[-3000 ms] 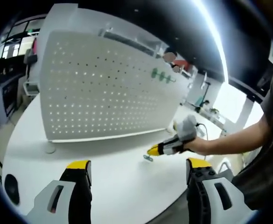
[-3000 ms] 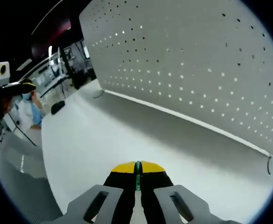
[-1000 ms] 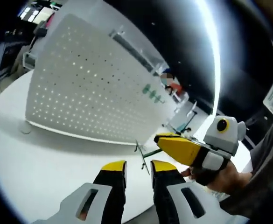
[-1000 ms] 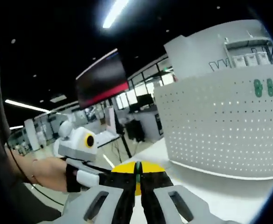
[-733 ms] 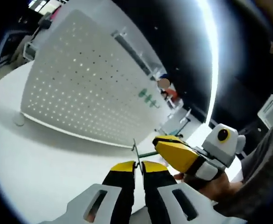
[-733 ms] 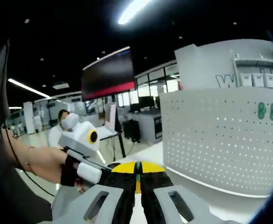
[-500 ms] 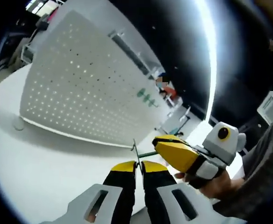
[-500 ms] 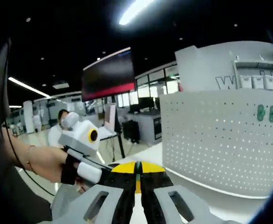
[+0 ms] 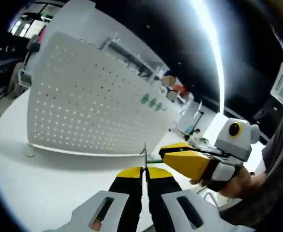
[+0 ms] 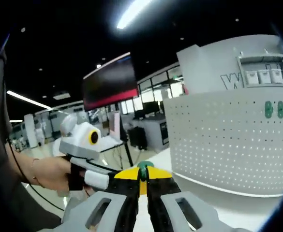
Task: Insert the hook assembly into the mounting plate slot until the hook locks in place.
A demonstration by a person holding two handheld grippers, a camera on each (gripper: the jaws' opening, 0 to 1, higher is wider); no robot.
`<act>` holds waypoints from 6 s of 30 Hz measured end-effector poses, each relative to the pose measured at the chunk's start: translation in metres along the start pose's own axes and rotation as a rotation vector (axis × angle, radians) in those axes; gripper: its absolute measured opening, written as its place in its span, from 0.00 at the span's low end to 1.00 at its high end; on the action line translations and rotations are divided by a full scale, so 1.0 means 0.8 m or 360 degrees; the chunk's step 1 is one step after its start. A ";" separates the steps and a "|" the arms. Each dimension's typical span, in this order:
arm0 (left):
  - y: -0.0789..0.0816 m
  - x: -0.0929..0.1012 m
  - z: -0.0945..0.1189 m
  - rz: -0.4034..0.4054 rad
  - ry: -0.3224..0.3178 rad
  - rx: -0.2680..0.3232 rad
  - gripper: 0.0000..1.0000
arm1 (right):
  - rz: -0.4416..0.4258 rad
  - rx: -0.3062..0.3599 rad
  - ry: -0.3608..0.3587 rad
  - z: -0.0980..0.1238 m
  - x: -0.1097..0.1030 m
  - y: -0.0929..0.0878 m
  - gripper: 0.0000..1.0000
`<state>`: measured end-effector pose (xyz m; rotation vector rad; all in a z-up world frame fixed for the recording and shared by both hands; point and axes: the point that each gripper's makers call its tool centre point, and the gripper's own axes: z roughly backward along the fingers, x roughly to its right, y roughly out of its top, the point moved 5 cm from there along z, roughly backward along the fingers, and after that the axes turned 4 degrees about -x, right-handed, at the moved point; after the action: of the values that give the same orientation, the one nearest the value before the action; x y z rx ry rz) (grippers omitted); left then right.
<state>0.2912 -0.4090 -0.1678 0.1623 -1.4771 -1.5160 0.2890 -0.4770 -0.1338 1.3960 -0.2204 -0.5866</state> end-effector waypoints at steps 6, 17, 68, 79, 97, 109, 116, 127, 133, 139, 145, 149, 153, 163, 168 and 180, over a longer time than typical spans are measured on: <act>0.009 -0.009 0.007 -0.0099 0.0109 0.0018 0.01 | -0.0100 0.0008 -0.0020 0.005 0.001 0.000 0.10; 0.014 0.005 0.006 -0.0540 0.0222 -0.0084 0.01 | -0.0222 0.0025 -0.0010 0.007 0.001 -0.002 0.06; 0.007 0.026 0.006 -0.0803 0.0175 -0.0125 0.45 | -0.0159 0.0061 -0.0038 0.011 -0.004 0.004 0.00; -0.003 0.031 0.003 -0.0770 0.0123 -0.0155 0.72 | -0.0142 0.0043 -0.0093 0.017 0.015 0.000 0.00; -0.005 0.052 -0.008 -0.0660 -0.0025 -0.0133 0.97 | -0.0130 0.0030 -0.0161 0.023 0.035 -0.004 0.00; 0.005 0.043 -0.003 -0.0545 0.0009 -0.0062 1.00 | -0.0145 0.0042 -0.0240 0.030 0.055 -0.004 0.00; 0.009 0.036 0.001 -0.0510 0.0046 -0.0027 1.00 | -0.0118 0.0065 -0.0349 0.039 0.088 0.002 0.00; 0.011 0.029 0.002 -0.0475 0.0059 -0.0020 1.00 | -0.0102 0.0158 -0.0691 0.077 0.190 0.022 0.00; 0.012 0.023 0.002 -0.0462 0.0076 -0.0024 1.00 | -0.0071 0.0174 -0.0817 0.097 0.231 0.032 0.00; 0.018 0.018 0.003 -0.0451 0.0092 -0.0019 1.00 | -0.0036 0.0216 -0.0947 0.113 0.273 0.041 0.00; 0.020 0.015 0.004 -0.0467 0.0109 -0.0028 0.99 | -0.0033 0.0242 -0.1078 0.132 0.315 0.049 0.00; 0.020 0.013 0.003 -0.0464 0.0115 -0.0036 0.99 | -0.0033 0.0261 -0.1151 0.147 0.338 0.055 0.00; 0.021 0.011 0.002 -0.0461 0.0122 -0.0037 0.99 | -0.0021 0.0280 -0.1205 0.157 0.352 0.063 0.00; 0.022 0.007 0.003 -0.0463 0.0144 -0.0044 0.98 | -0.0003 0.0309 -0.1314 0.179 0.383 0.075 0.00; 0.021 0.004 0.003 -0.0456 0.0156 -0.0047 0.98 | -0.0003 0.0322 -0.1347 0.184 0.395 0.081 0.00; 0.020 0.001 -0.003 -0.0451 0.0151 -0.0061 0.99 | 0.0011 0.0345 -0.1407 0.194 0.422 0.095 0.00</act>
<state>0.3007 -0.4078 -0.1543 0.4300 -1.3913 -1.7356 0.5172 -0.7775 -0.0968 1.2582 -1.0162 -1.1779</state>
